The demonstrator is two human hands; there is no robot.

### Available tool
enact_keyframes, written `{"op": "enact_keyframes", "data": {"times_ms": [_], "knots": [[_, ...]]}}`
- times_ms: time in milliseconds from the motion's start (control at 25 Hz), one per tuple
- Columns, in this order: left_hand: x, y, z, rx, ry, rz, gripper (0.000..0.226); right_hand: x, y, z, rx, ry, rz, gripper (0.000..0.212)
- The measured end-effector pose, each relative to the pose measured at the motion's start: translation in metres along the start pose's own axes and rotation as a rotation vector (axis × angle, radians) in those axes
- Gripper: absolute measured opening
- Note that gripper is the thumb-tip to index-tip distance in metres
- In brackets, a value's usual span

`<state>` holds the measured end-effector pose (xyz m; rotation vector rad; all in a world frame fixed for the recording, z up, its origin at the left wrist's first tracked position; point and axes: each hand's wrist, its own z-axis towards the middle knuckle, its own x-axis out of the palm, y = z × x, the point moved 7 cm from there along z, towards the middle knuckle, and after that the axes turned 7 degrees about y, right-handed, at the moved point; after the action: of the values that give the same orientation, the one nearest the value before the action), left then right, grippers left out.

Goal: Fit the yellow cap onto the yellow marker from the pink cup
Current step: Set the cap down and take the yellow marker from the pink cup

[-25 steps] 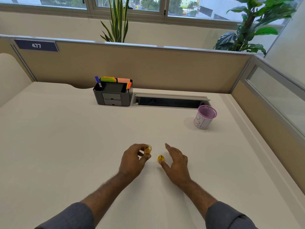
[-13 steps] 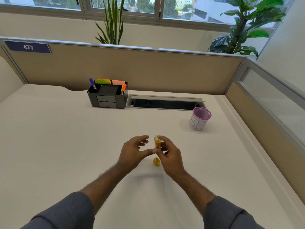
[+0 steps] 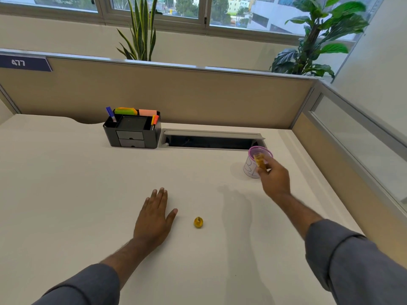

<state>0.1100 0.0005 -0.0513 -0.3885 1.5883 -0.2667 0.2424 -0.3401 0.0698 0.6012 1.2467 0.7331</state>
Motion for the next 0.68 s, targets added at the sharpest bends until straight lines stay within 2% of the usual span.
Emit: {"op": "enact_keyframes", "data": {"times_ms": [280, 400, 520, 680], "knots": [[0.017, 0.003, 0.003, 0.027, 0.074, 0.066, 0.074, -0.023, -0.024, 0.047, 0.087, 0.012, -0.317, 0.032], [0.019, 0.005, 0.004, 0.036, 0.075, 0.075, 0.081, -0.021, -0.029, 0.057, 0.132, 0.056, -0.418, 0.033], [0.02, 0.004, 0.005, 0.039, 0.068, 0.085, 0.081, -0.02, -0.031, 0.062, 0.182, 0.087, -0.504, 0.041], [0.02, 0.006, 0.005, 0.036, 0.061, 0.085, 0.079, -0.015, -0.034, 0.066, 0.216, 0.158, -0.59, 0.041]]}}
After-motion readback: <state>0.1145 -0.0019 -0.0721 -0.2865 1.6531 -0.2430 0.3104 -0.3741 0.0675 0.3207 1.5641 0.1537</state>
